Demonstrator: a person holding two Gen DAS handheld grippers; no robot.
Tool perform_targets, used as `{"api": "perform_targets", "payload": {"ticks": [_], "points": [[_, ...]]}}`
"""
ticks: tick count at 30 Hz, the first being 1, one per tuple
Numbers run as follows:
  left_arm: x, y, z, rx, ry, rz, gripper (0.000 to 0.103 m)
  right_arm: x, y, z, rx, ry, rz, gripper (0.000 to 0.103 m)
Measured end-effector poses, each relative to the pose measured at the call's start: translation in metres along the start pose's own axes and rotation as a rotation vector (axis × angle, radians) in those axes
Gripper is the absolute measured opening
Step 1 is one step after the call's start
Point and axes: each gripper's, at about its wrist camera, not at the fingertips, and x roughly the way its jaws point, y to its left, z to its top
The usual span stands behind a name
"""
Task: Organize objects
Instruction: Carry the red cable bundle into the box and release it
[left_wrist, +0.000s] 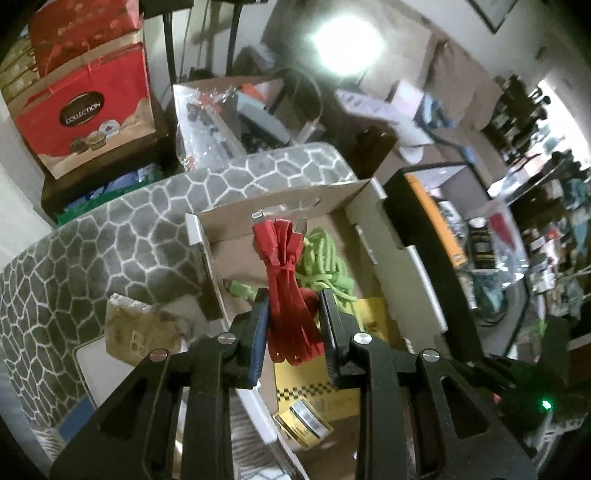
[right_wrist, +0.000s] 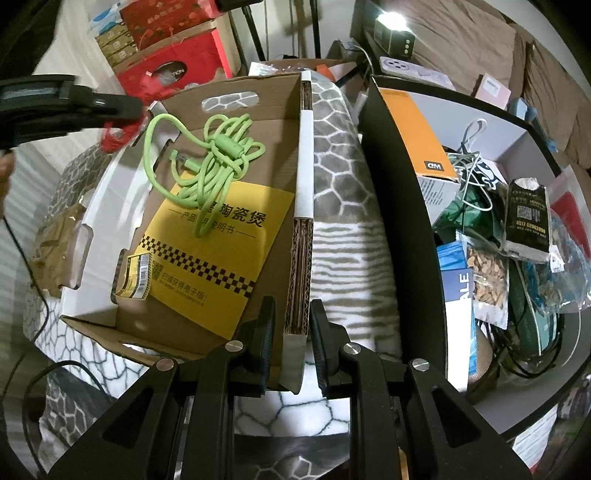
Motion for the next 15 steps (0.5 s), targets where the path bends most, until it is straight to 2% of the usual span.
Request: {"api": "perform_targets", "payload": {"ticks": [4, 6, 8, 12, 14, 15], "points": [[0.020, 0.000, 0.002, -0.028, 0.026, 0.027, 0.025, 0.000, -0.001, 0.000, 0.003, 0.000, 0.006, 0.020], [0.021, 0.002, 0.001, -0.038, 0.023, 0.014, 0.030, 0.000, -0.001, 0.000, 0.003, 0.000, 0.006, 0.020], [0.017, 0.006, 0.000, -0.050, 0.022, -0.004, 0.040, 0.000, -0.001, 0.000, 0.005, -0.001, 0.010, 0.021], [-0.001, 0.015, 0.000, -0.063, -0.004, -0.029, 0.043, -0.001, -0.001, 0.000, 0.007, -0.002, 0.015, 0.021], [-0.013, 0.023, 0.002, -0.070, -0.025, -0.032, 0.049, 0.000, -0.002, 0.000, 0.007, -0.002, 0.014, 0.021], [-0.018, 0.028, 0.002, -0.075, -0.033, -0.029, 0.055, 0.000, -0.002, 0.000, 0.007, -0.002, 0.014, 0.021]]}}
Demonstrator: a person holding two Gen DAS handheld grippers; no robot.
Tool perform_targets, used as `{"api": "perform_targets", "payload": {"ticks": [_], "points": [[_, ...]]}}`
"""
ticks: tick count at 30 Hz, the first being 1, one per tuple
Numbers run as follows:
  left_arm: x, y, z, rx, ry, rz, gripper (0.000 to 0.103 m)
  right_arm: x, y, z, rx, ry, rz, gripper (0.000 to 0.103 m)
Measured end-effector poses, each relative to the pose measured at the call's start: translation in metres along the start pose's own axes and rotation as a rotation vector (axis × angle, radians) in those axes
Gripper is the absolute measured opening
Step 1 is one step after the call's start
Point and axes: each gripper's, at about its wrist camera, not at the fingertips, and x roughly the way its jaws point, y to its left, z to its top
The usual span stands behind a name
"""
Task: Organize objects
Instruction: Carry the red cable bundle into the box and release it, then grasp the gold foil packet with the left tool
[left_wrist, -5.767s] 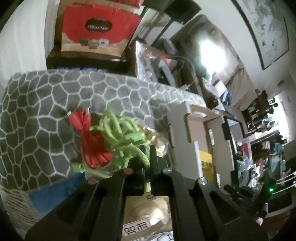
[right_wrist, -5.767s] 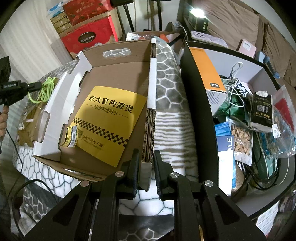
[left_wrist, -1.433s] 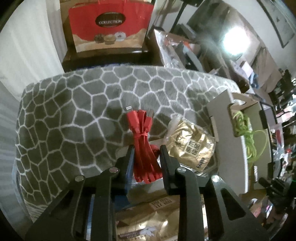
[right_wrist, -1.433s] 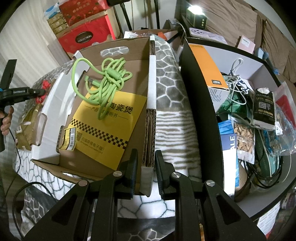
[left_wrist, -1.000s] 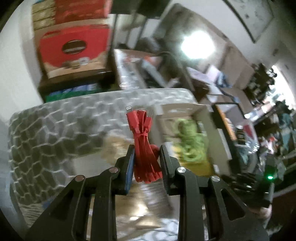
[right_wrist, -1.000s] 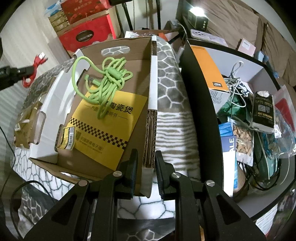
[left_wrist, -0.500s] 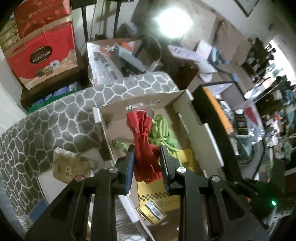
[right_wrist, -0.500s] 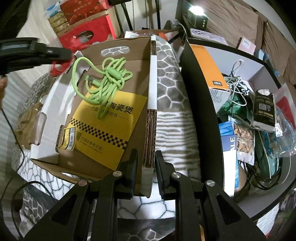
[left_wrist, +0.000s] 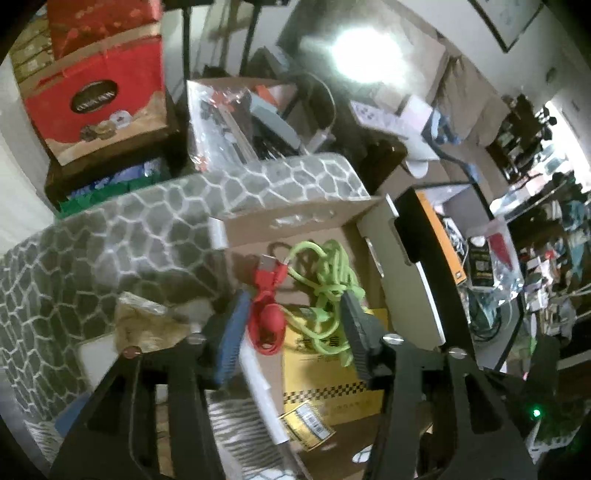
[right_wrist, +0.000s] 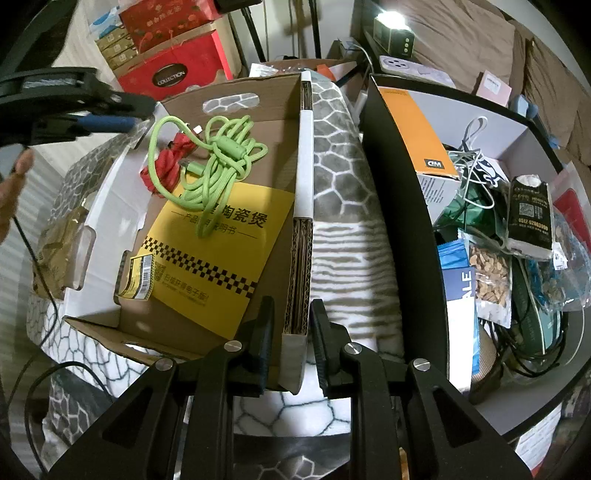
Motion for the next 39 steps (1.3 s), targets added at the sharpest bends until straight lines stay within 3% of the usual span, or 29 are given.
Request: {"api": "perform_targets", "payload": {"ticks": [2, 7, 11, 21, 24, 26, 30, 32, 35, 39], "points": [[-0.011, 0.014, 0.001, -0.007, -0.010, 0.015, 0.064, 0.000, 0.000, 0.000, 0.000, 0.000, 0.000, 0.021], [-0.017, 0.052, -0.004, -0.035, 0.016, 0.083, 0.064, 0.000, 0.001, 0.001, 0.000, 0.000, 0.002, 0.021], [-0.007, 0.070, -0.012, -0.029, 0.067, 0.108, 0.073, 0.000, 0.000, 0.001, 0.000, 0.000, 0.002, 0.021], [0.024, 0.108, -0.024, -0.121, 0.127, 0.129, 0.072, 0.000, 0.000, 0.001, 0.000, 0.000, 0.003, 0.021], [0.028, 0.115, -0.025, -0.143, 0.120, 0.115, 0.064, 0.000, 0.000, 0.001, -0.001, 0.001, 0.002, 0.021], [0.030, 0.120, -0.026, -0.156, 0.112, 0.102, 0.046, 0.000, 0.000, 0.001, -0.001, 0.000, 0.002, 0.021], [0.031, 0.126, -0.023, -0.174, 0.096, 0.074, 0.027, 0.000, 0.000, 0.001, -0.001, 0.001, 0.002, 0.021], [0.029, 0.128, -0.023, -0.180, 0.080, 0.065, 0.011, 0.000, 0.000, 0.001, -0.001, 0.001, 0.002, 0.021], [0.024, 0.126, -0.022, -0.150, 0.051, 0.091, 0.002, 0.000, 0.000, 0.001, -0.002, 0.001, 0.001, 0.021], [0.014, 0.120, -0.021, -0.132, 0.018, 0.100, 0.002, 0.000, 0.000, 0.001, -0.002, 0.001, 0.001, 0.021]]}}
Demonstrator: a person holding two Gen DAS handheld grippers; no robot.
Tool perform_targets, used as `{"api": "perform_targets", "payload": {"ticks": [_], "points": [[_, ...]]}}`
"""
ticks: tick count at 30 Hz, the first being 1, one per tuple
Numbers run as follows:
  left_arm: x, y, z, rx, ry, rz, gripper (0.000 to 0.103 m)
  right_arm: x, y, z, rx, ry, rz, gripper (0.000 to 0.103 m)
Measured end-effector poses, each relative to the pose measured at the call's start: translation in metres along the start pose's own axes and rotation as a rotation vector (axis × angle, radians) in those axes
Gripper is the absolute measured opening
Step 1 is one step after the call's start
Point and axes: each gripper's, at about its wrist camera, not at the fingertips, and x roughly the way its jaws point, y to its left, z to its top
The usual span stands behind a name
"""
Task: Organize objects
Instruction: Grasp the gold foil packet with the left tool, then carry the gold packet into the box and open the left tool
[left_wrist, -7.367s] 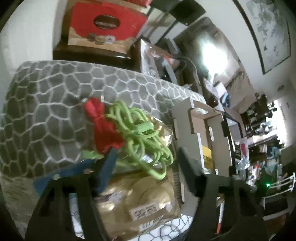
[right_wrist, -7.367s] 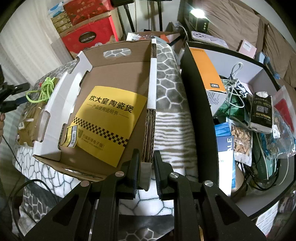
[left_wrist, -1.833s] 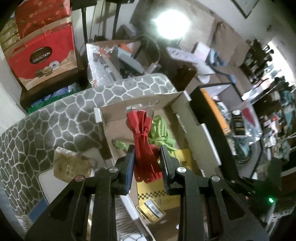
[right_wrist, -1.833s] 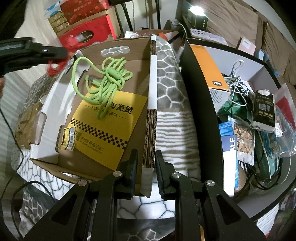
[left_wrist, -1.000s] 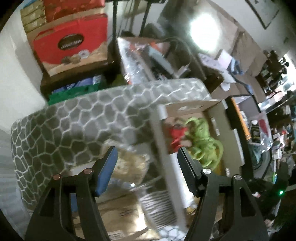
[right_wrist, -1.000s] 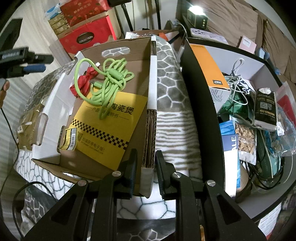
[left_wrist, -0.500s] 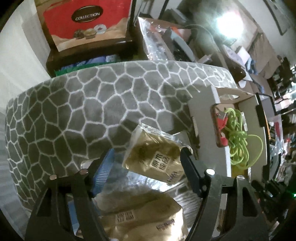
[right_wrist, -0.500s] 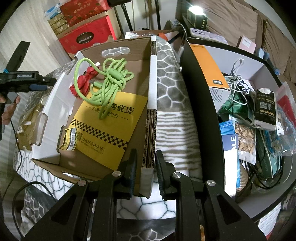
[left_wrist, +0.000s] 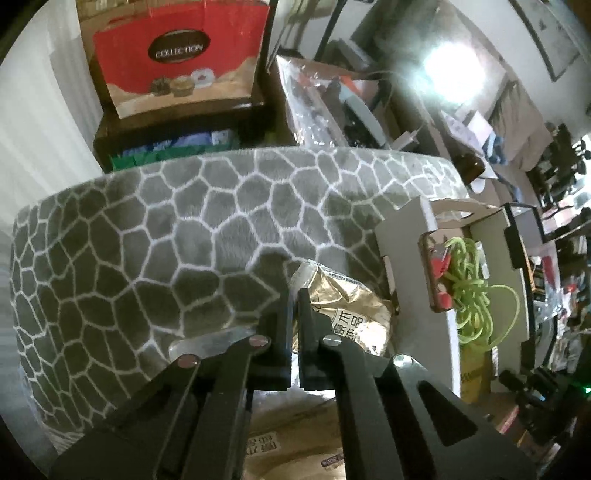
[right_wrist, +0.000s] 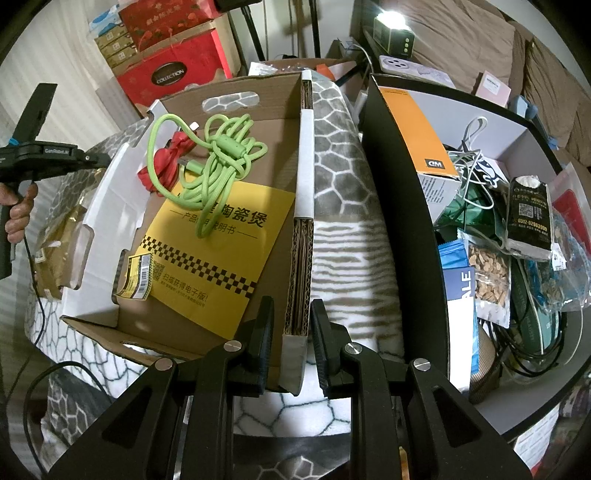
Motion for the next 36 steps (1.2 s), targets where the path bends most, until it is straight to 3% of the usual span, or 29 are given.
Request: {"api": "perform_targets", "payload": {"ticks": [10, 17, 24, 29, 33, 36], "points": [[-0.054, -0.024, 0.010, 0.046, -0.126, -0.053, 0.001, 0.000, 0.001, 0.000, 0.000, 0.000, -0.001, 0.021], [-0.086, -0.056, 0.014, 0.079, -0.182, -0.141, 0.001, 0.000, -0.002, 0.000, 0.007, 0.004, 0.008, 0.022], [-0.079, -0.118, 0.018, 0.176, -0.149, -0.203, 0.001, 0.000, -0.009, -0.001, 0.011, 0.006, 0.014, 0.022], [-0.052, -0.159, 0.024, 0.209, -0.074, -0.238, 0.001, -0.002, -0.014, -0.002, 0.012, 0.014, 0.022, 0.022], [-0.026, -0.177, 0.028, 0.209, -0.017, -0.249, 0.001, -0.004, -0.017, -0.003, 0.010, 0.015, 0.025, 0.023], [-0.006, -0.193, 0.029, 0.254, 0.008, -0.203, 0.001, -0.006, -0.023, -0.004, 0.012, 0.015, 0.027, 0.023]]}}
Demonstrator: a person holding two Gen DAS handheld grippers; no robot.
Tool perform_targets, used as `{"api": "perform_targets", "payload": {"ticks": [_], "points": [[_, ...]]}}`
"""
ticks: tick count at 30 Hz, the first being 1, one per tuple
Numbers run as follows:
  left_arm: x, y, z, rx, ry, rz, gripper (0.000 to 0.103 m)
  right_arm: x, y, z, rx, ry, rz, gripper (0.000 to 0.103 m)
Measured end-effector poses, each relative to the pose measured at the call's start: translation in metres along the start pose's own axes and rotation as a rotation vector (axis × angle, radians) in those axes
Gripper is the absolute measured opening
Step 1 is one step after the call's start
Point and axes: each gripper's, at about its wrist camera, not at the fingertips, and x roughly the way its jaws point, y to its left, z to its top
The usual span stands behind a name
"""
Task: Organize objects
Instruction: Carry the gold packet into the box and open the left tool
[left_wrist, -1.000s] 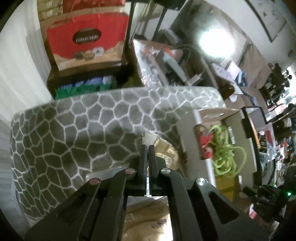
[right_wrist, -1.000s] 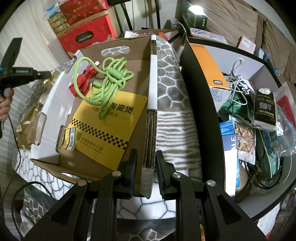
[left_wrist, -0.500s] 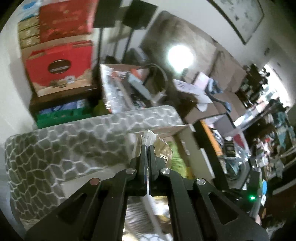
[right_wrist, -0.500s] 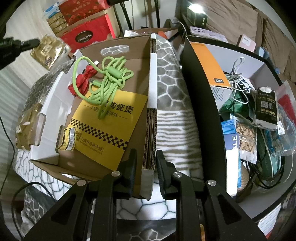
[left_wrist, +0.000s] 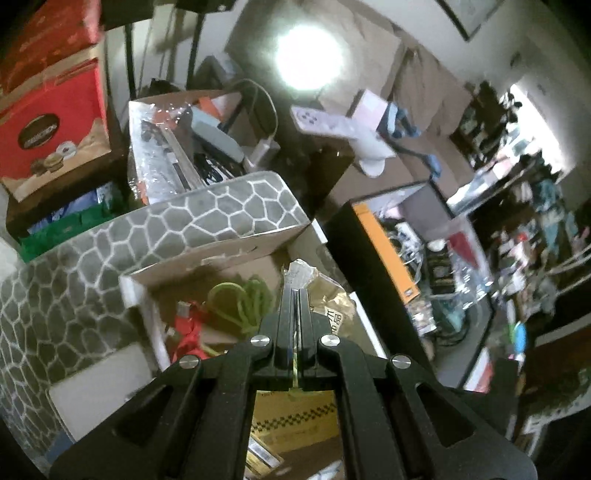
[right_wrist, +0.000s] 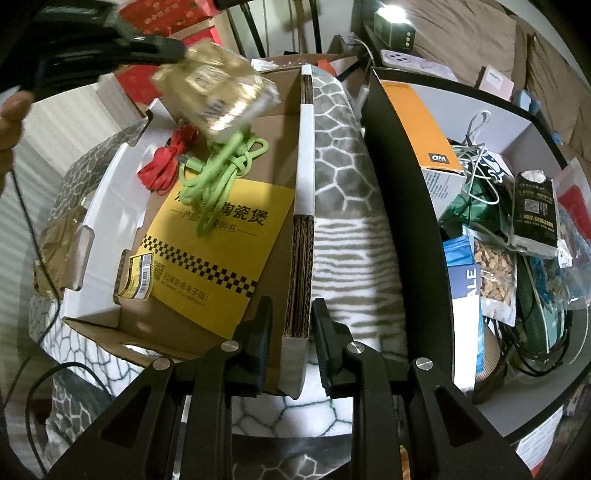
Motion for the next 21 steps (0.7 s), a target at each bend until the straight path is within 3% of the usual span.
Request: {"api": "perform_targets", "payload": {"ticks": [8, 13, 15, 17, 19, 21], "points": [[0.059, -0.021, 0.009, 0.135, 0.107, 0.198, 0.001, -0.003, -0.005, -0.003, 0.002, 0.001, 0.000, 0.023], [0.081, -0.021, 0.011, 0.117, 0.106, 0.238, 0.002, -0.005, 0.003, -0.001, 0.002, 0.002, -0.002, 0.023], [0.080, -0.020, 0.013, 0.104, 0.091, 0.234, 0.010, -0.004, 0.004, 0.000, 0.003, 0.002, -0.002, 0.023], [0.074, -0.016, 0.015, 0.077, 0.067, 0.209, 0.038, -0.004, 0.004, 0.000, 0.004, 0.001, -0.002, 0.023], [0.063, -0.009, 0.017, 0.043, 0.039, 0.182, 0.045, -0.004, 0.003, 0.000, 0.004, 0.001, -0.003, 0.023], [0.050, -0.004, 0.018, 0.022, 0.015, 0.155, 0.045, -0.003, 0.004, 0.000, 0.003, 0.001, -0.002, 0.023]]}}
